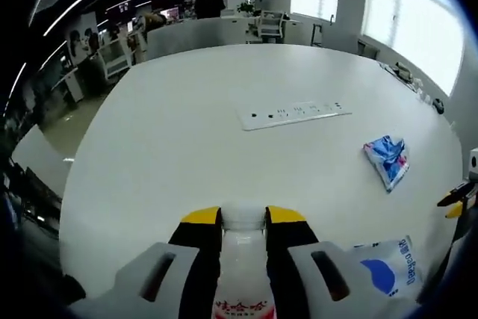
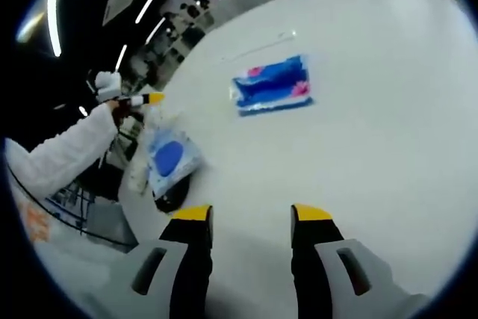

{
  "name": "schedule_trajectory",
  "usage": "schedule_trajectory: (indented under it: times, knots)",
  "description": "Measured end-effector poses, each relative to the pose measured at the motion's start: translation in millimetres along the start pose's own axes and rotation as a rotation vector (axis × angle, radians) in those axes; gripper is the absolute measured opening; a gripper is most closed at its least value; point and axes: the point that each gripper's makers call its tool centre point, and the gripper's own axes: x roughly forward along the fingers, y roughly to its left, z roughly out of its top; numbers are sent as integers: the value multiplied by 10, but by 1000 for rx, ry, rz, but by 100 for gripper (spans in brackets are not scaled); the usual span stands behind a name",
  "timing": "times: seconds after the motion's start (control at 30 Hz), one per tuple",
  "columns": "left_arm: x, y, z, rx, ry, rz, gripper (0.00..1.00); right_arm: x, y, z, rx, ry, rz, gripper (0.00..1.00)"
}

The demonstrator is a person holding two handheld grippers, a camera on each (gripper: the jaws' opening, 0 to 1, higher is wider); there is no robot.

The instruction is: Arrange the tabletop items into an orderly group along one side of the table until the central work area is clear of visible clutter.

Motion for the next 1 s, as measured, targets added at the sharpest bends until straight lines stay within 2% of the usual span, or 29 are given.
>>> schedule_trajectory:
  times: [0.1, 0.27, 0.57, 0.73, 1.0]
  knots:
    - [-104, 25, 11, -15, -32, -5, 20, 3, 35, 8, -14, -8, 11, 40]
    - [-311, 112, 3, -56, -73, 21, 20, -15, 56, 7, -28, -20, 22, 40]
    - [-631, 148, -48, -90, -151, 42, 20, -69, 64, -49, -27, -42, 30, 40]
    - [-713, 204, -90, -111, -171, 46, 20, -80, 36, -102, -15, -42, 29, 40]
    - [-824, 267, -120, -147, -199, 54, 19, -97, 59, -69, -19, -55, 34, 40]
